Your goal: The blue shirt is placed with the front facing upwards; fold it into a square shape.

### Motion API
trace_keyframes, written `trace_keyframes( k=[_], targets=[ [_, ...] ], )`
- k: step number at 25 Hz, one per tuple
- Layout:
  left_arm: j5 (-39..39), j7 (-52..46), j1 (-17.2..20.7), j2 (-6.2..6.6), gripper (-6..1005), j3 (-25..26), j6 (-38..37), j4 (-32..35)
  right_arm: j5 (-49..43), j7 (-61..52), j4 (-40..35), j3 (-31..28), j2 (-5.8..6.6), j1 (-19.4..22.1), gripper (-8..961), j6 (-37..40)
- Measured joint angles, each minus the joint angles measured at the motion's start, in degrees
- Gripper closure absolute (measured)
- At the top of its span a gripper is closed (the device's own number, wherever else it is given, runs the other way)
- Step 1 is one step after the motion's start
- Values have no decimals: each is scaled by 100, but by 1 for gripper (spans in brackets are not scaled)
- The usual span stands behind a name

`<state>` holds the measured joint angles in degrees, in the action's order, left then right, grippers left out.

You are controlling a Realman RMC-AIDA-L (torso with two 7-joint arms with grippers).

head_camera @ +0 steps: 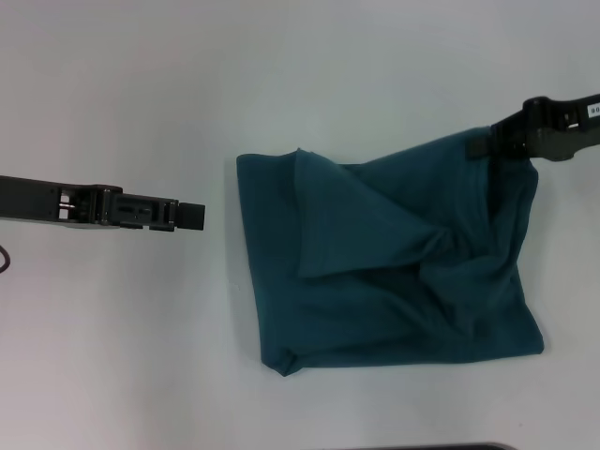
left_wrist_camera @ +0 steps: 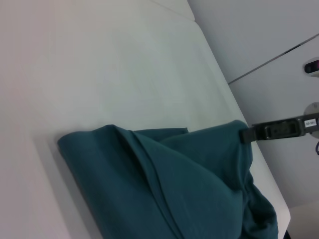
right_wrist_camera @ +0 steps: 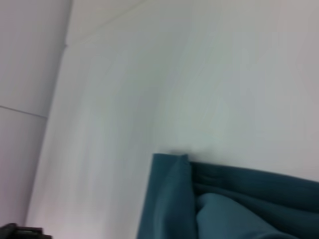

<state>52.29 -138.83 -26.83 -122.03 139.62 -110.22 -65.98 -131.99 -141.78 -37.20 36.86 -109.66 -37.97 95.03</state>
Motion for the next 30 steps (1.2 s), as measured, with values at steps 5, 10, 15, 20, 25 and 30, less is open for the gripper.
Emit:
trace_keyframes(
  k=[5, 10, 15, 20, 25, 30],
  targets=[
    [0, -3, -12, -1, 265, -28, 7, -2, 73, -17, -7, -41, 28, 14, 904, -139],
    [0, -14, -16, -6, 265, -31, 10, -2, 60, -36, 53, -113, 49, 60, 896, -291],
    [0, -20, -33, -5, 266, -10, 19, -3, 1, -104, 85, 15, 52, 61, 888, -258],
    [0, -26, -33, 2, 266, 10, 20, -3, -273, -182, 248, 220, 51, 7, 879, -218],
    [0, -3, -58, 2, 264, 13, 18, -3, -316, -226, 228, 124, 99, 67, 826, -189],
    [0, 7, -68, -1, 264, 13, 18, -3, -284, -196, 154, -402, 272, 160, 612, -116]
  ],
)
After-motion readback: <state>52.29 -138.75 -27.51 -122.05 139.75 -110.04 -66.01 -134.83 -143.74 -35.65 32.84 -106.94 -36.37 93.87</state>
